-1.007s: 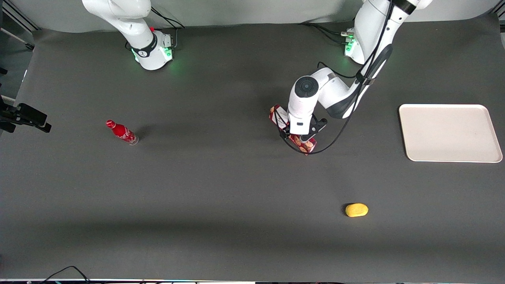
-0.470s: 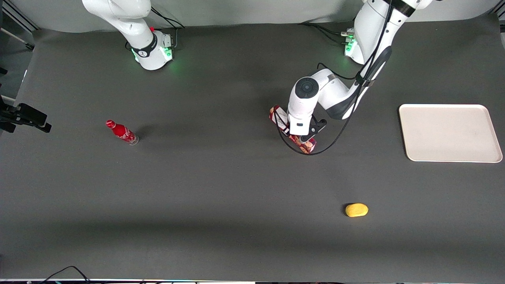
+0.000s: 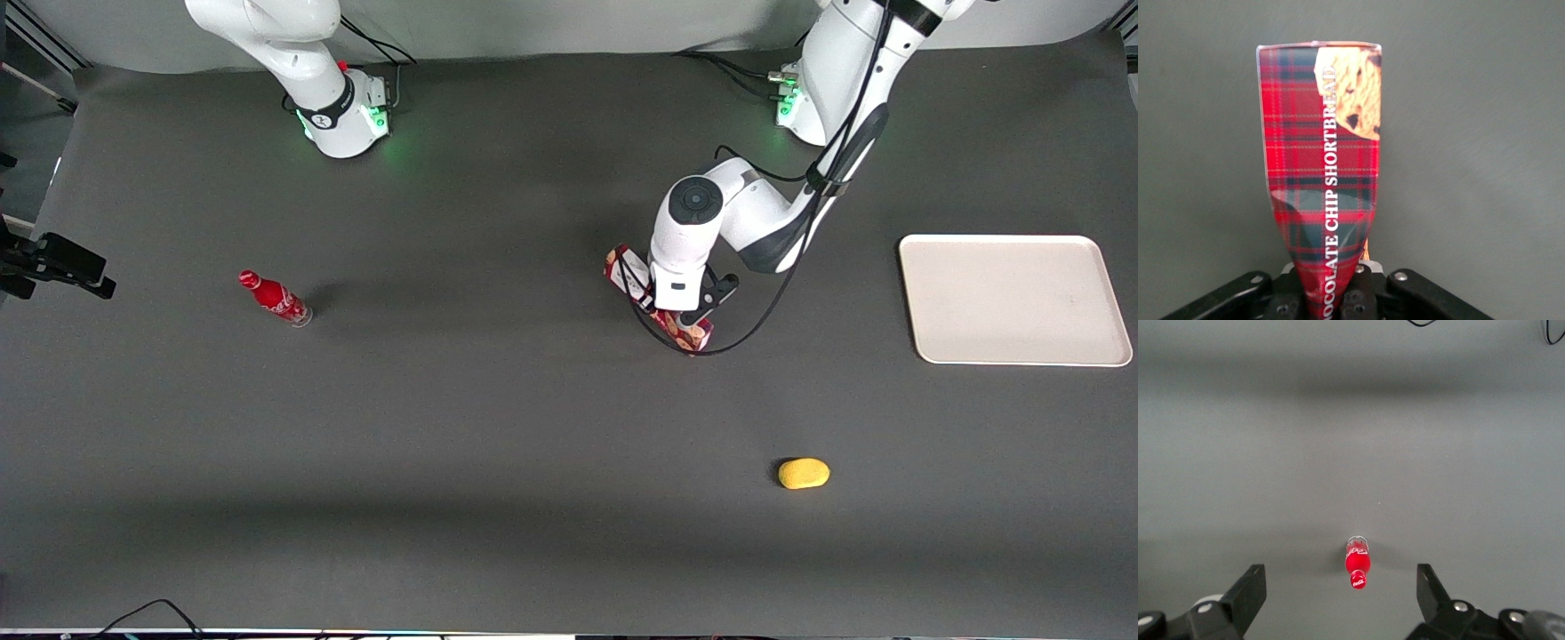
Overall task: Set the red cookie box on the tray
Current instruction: 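Lift the cookie box and carry it toward the white tray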
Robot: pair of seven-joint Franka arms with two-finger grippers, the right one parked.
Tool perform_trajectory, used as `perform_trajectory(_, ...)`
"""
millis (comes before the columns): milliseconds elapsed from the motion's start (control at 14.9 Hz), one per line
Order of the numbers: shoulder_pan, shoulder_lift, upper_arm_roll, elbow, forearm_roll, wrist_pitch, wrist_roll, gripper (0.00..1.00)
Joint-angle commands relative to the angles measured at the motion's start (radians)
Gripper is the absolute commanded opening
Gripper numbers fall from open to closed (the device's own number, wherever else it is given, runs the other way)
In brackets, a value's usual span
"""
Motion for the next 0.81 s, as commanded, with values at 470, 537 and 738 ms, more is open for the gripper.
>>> perform_trajectory(470,0.092,-0.11,0.092,0.466,-0.248,-0.587,0.569,0.0)
perform_trajectory(537,0.097,-0.118,0.13,0.516,-0.272,-0.654,0.657,0.0)
perform_trajectory(738,0.147,-0.129,0.193,0.654,-0.314,-0.856,0.881,0.0)
